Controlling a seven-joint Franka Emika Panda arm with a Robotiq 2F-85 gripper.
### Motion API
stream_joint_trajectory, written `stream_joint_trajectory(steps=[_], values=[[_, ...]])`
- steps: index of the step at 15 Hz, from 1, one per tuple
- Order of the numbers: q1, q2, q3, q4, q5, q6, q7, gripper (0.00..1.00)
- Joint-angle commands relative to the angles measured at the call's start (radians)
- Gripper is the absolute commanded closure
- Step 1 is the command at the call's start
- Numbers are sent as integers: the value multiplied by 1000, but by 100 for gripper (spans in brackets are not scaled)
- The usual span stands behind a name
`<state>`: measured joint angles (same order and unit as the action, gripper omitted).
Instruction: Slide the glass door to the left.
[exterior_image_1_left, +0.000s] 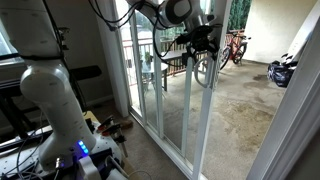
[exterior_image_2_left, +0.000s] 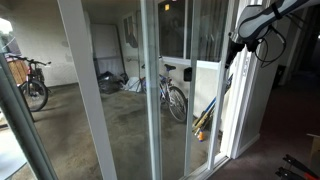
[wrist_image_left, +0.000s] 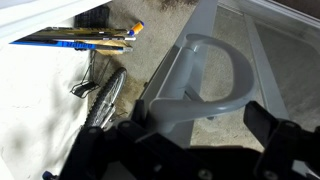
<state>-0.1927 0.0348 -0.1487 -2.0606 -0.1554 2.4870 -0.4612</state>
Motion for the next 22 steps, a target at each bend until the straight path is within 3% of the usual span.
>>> stream_joint_trajectory(steps=[1,9,22], values=[[71,18,59,9,-21,26,-3,0],[103,13,82,8,-46,4,58,0],[176,23,139,-6,-399,-26,486,0]])
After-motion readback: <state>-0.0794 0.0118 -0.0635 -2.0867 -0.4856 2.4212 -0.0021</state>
